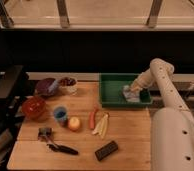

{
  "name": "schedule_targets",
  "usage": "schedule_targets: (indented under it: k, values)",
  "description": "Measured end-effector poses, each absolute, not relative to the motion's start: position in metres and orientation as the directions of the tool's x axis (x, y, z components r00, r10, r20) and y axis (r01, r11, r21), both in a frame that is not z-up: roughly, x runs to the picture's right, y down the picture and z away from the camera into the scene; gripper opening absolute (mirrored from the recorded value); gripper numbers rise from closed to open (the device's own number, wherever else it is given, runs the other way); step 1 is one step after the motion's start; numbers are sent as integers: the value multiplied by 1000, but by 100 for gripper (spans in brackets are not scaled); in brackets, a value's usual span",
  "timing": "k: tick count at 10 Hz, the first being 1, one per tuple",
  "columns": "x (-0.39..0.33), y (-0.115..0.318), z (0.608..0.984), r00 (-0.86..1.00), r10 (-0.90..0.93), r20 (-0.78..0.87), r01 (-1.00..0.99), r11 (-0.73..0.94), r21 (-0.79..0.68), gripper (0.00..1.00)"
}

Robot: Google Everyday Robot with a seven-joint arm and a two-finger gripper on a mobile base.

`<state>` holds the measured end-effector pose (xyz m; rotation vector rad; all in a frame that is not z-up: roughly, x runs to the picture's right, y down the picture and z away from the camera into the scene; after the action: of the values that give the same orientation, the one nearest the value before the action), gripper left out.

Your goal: Wipe tray with towel

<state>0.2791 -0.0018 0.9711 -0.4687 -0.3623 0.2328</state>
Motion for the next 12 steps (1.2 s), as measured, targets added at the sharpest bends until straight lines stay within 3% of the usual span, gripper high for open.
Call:
schedule_targets:
  k: [8,12]
  values:
    - [158,-3,967,871,217,440,31,871,-490,0]
    - [183,7,953,887,220,406,17,862,-506,0]
